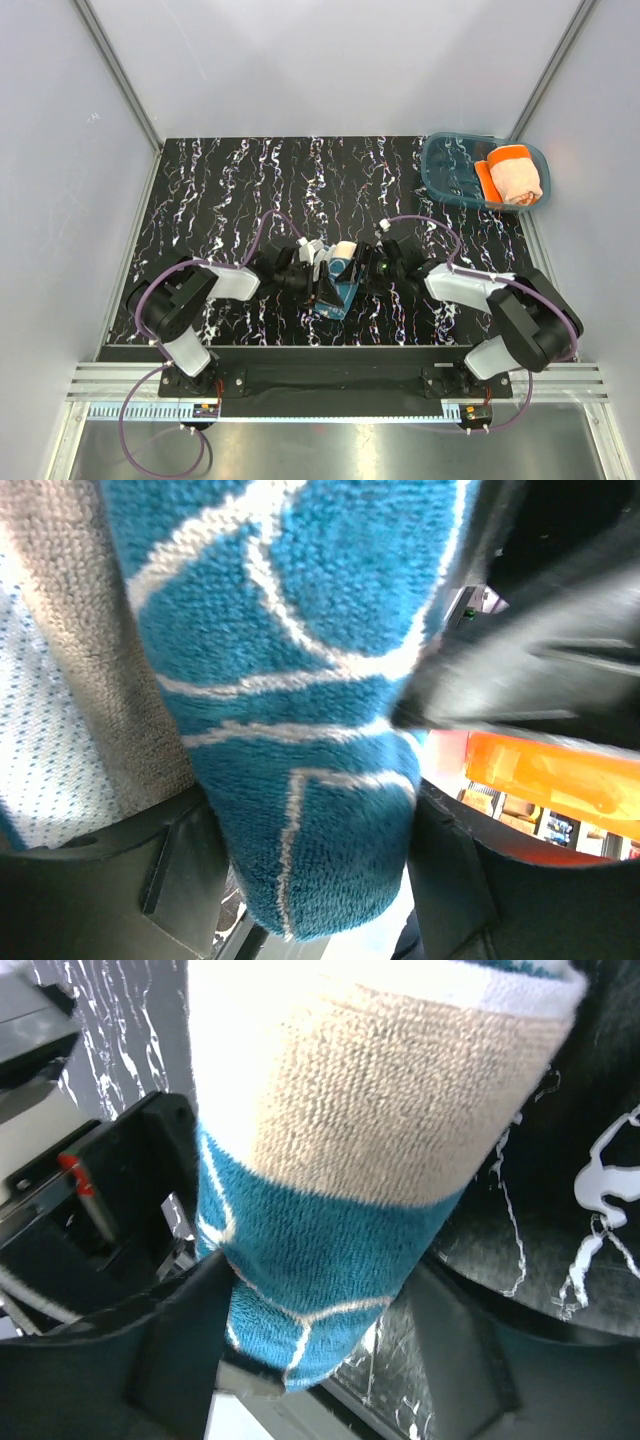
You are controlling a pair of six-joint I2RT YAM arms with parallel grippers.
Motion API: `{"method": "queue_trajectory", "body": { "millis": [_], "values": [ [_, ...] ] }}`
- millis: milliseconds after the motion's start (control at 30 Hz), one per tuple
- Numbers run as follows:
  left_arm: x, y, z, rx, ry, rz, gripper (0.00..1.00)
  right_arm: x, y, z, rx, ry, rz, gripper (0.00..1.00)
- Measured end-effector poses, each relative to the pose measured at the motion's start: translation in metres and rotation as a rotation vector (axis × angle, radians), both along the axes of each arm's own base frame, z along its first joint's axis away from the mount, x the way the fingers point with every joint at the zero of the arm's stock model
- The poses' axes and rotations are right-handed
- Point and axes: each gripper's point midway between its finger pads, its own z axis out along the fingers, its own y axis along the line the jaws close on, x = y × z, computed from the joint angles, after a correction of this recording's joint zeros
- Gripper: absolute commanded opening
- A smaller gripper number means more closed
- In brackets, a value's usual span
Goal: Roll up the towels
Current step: Roll the towel
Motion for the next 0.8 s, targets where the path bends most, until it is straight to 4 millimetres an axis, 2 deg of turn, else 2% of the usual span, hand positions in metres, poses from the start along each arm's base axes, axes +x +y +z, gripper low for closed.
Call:
{"method": "queue_trajectory", "body": {
  "millis": [33, 67, 133, 167, 267, 333, 600, 800],
  "values": [
    [0.000, 0.000, 0.000, 0.001, 0.000, 0.001, 0.67, 0.001, 0.001, -0.003, 0.001, 0.005, -0.001, 0.61],
    [0.000, 0.000, 0.000, 0.001, 0.001, 0.000, 0.68, 0.002, 0.002, -0.006, 0.003, 0.009, 0.000, 0.56],
    [0.000, 0.001, -0.002, 0.010, 0.001, 0.001, 0.69, 0.002, 0.004, -0.008, 0.009, 0.020, -0.004, 0.49],
    [0.000, 0.002, -0.003, 0.017, 0.002, 0.001, 0.69, 0.002, 0.005, -0.009, 0.011, 0.021, -0.005, 0.43],
    [0.003, 0.007, -0.001, 0.061, -0.020, 0.014, 0.75, 0.002, 0.005, -0.009, 0.012, 0.026, -0.006, 0.37],
    [0.007, 0.013, 0.003, 0.116, -0.055, 0.038, 0.80, 0.002, 0.005, -0.008, 0.006, 0.034, -0.007, 0.35],
    [0.022, 0.038, 0.018, 0.360, -0.222, 0.100, 0.81, 0.003, 0.007, -0.005, -0.042, 0.064, -0.003, 0.34],
    [0.016, 0.046, 0.026, 0.551, -0.389, 0.106, 0.81, 0.001, 0.015, -0.003, -0.117, 0.091, 0.025, 0.35]
  ]
}}
